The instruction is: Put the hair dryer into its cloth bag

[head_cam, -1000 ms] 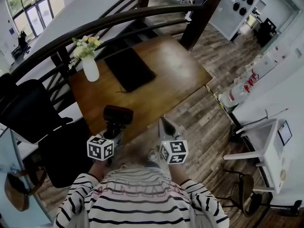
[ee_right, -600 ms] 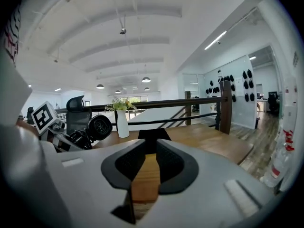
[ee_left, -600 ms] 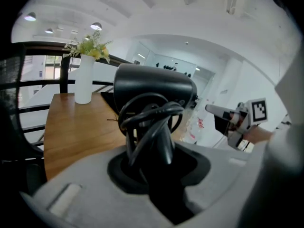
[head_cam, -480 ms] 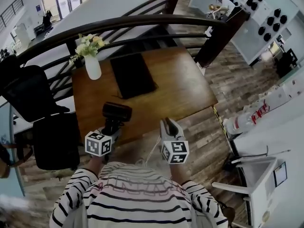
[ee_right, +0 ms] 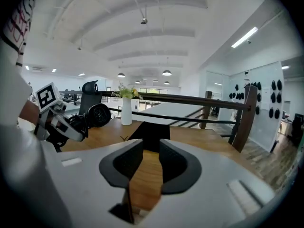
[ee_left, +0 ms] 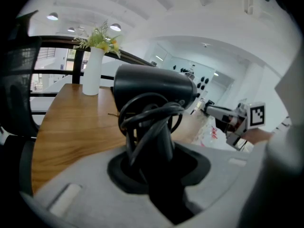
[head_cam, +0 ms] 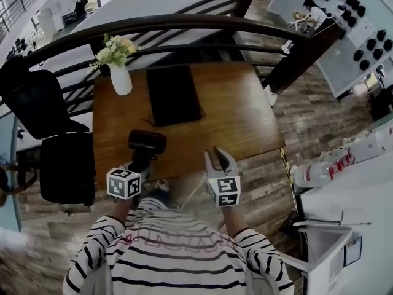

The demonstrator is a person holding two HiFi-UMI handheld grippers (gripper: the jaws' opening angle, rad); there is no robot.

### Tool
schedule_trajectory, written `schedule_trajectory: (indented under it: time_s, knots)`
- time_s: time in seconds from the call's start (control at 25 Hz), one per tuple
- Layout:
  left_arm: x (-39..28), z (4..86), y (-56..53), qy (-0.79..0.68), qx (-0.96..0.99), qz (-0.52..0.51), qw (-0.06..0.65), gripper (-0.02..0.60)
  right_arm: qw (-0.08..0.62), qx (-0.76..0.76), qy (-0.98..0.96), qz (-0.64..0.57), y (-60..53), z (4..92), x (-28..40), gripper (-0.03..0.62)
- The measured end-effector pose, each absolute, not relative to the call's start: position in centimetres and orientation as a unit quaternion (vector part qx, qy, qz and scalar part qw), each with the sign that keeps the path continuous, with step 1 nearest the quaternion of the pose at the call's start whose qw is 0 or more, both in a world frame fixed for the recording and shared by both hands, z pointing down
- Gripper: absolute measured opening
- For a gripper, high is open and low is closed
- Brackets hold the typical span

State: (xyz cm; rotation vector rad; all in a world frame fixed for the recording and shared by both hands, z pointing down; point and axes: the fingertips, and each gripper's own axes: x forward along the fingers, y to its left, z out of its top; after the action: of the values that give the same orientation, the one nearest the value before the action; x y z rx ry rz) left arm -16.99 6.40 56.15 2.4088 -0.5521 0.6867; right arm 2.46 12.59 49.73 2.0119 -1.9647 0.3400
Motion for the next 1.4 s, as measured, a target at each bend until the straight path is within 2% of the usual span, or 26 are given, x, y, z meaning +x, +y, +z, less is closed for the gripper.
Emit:
schedule_trajectory:
  time_s: [0.64,1.12,1.4]
  knots:
    - [-13.9,58.3,-3.4,-0.198,0.892,0.280,0.296,0.120,0.266,0.638,-0.715,0.100,0.5,53.8,5.5,0.094]
    - [-12.9,60.1,-4.8,-0.240,0.872,0.290,0.312,0.120,0.404,0.522,-0.750,0.045,-5.3,59.5,8.4,0.117]
    - [-11.3,60.6,-4.3,-0.307,0.851,0.274,0.326,0.120,0.485,0.406,-0.773,-0.043,-7.9,63.0,9.5,0.130]
